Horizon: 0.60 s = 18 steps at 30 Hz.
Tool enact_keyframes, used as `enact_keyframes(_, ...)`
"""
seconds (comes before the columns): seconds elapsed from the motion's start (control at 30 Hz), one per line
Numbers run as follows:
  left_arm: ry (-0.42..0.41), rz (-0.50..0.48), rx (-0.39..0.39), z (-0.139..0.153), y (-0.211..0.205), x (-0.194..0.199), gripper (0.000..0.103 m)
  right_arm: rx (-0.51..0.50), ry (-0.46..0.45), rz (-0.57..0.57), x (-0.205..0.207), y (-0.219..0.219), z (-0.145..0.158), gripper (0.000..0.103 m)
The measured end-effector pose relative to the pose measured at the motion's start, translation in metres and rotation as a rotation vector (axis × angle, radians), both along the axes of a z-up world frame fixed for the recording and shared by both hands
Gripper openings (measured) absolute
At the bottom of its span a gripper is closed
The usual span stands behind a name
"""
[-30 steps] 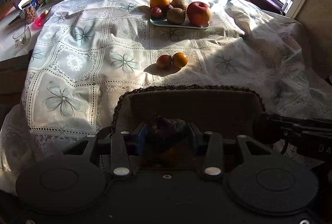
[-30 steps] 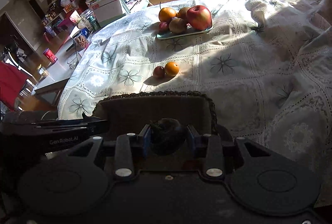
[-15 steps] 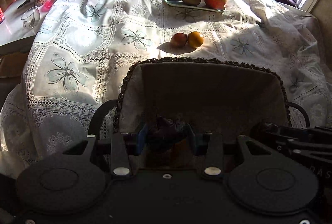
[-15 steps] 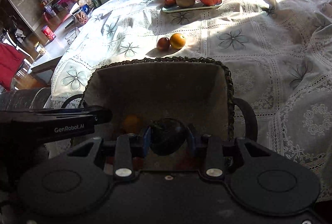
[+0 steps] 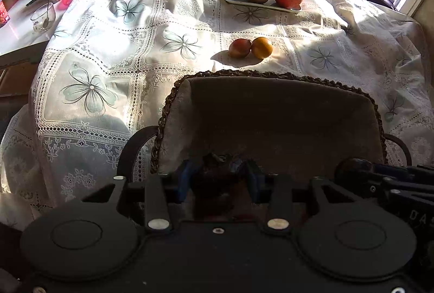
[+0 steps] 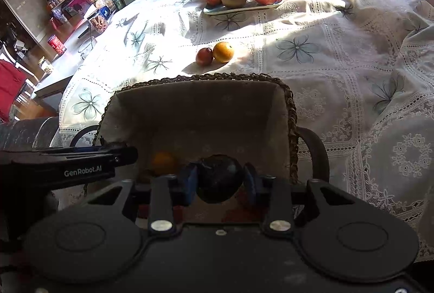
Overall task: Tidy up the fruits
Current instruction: 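Open the right tool to drop its fig while the left tool releases its fig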
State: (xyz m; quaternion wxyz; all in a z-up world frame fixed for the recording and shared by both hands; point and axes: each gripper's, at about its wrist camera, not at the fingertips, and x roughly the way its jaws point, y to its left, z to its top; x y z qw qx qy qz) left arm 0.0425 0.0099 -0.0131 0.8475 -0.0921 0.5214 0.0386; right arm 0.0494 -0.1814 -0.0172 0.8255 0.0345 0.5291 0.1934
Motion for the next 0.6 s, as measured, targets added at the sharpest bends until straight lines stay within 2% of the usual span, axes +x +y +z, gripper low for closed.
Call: enact_keyframes(0.6,0.026,0.030,0.009,-0.0067,0.0032,0.0036,0.051,0.022,0.009,-0.003,0.0011,0.0013,0.0003,0.041)
